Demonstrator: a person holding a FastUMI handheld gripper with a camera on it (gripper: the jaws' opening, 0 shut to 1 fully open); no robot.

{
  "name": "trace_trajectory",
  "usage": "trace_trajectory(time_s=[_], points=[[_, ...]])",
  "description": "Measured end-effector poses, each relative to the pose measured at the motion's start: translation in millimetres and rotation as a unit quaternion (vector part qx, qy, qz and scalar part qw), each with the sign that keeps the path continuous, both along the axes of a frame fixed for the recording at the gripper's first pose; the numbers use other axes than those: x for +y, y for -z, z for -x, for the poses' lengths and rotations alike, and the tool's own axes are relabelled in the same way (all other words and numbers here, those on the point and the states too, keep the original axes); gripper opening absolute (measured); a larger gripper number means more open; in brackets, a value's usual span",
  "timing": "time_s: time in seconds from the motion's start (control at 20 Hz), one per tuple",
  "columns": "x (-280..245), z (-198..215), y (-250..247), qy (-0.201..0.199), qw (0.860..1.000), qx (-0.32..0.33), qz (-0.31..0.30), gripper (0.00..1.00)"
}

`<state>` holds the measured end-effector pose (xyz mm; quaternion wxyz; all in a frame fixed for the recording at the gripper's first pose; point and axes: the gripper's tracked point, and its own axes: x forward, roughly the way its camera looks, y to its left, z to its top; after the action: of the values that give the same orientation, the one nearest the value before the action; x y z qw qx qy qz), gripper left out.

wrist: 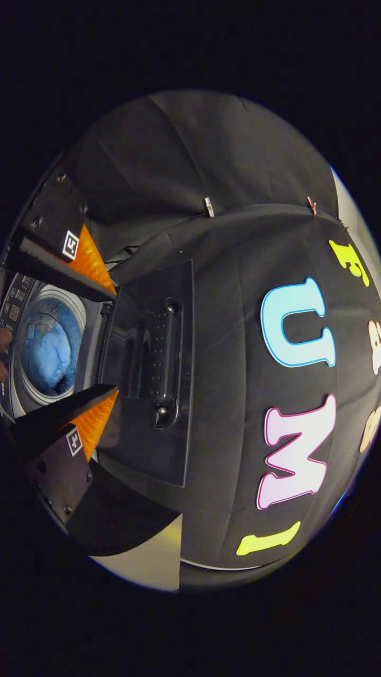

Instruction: Put the clothes into the washing machine and then close the washing machine lid.

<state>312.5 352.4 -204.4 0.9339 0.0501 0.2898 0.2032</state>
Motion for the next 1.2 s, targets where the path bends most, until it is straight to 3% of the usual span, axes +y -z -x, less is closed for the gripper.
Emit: trace_trajectory(time_s=[0.65, 1.0, 1.2], points=[[-6.2, -10.2, -17.0, 0.024, 0.999, -0.033, -0.017, 0.99], [-4.5, -45.4, -40.1, 0.054, 0.997, -0.058, -0.020, 0.99], [5.4, -74.0, -48.5, 0.062, 0.997, -0.037, -0.029, 0.99]])
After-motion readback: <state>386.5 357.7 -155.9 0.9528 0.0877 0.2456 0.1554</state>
